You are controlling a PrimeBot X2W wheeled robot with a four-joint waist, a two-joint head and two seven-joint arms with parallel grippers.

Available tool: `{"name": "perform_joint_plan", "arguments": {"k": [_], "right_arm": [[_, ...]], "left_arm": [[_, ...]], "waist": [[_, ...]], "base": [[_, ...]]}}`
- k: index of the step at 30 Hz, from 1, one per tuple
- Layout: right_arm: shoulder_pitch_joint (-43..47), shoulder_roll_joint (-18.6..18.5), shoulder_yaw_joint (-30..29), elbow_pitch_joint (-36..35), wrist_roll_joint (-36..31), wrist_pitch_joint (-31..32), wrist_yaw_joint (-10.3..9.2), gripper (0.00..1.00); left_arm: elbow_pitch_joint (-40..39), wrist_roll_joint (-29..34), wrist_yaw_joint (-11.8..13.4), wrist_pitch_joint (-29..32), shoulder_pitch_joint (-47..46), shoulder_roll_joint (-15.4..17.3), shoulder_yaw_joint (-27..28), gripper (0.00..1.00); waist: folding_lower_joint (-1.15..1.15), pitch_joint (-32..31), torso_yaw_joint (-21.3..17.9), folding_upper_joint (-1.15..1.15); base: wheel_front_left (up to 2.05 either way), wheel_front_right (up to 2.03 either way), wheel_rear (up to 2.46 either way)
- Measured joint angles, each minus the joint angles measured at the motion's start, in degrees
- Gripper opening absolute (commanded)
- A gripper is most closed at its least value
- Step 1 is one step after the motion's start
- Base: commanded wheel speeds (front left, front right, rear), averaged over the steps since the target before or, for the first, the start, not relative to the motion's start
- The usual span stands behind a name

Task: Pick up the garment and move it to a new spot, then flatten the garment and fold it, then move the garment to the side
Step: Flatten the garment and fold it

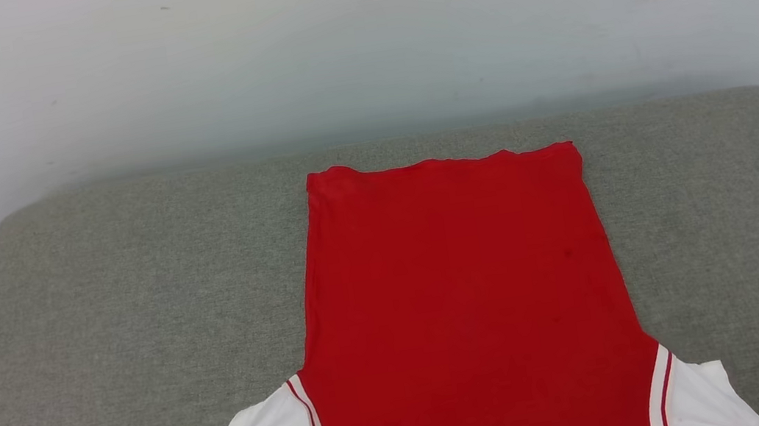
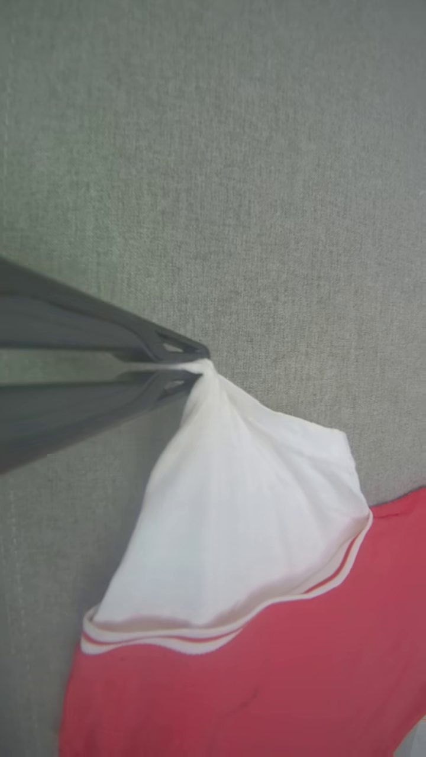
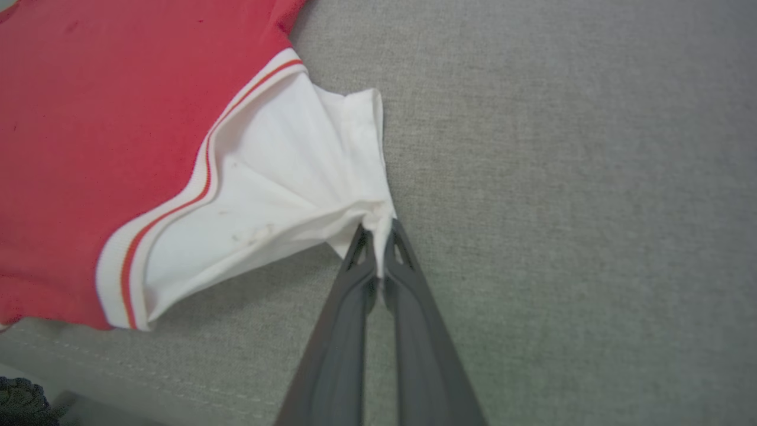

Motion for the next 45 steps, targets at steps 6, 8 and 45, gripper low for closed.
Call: {"name": "perform_joint_plan", "arguments": {"k": [6,8,45], "right_arm": [[0.57,1.59,-3.71,-2.65,-0.91,0.37,-0.02,1.0],[0.18,1.63,-4.81,-4.04,-1.27,0.74,-0.02,1.0],[-62.85,-9.37,-10.77,-6.43,-6.24,73.15,-0.04,1.0]], "left_arm": [[-1.79,2.65,0.01,0.0,-0.23,-1.3,0.4,0.0],[-2.61,3.52,0.11,0.0,-0.62,-1.59,0.42,0.0],[-13.51,18.89,-4.06,0.0,-19.74,-14.94,0.2,0.0]], "waist": [[0.0,0.16,0.22,0.0],[0.0,0.28,0.33,0.0],[0.02,27.68,15.69,-0.01]], "base": [[0.0,0.0,0.0],[0.0,0.0,0.0],[0.0,0.0,0.0]]}}
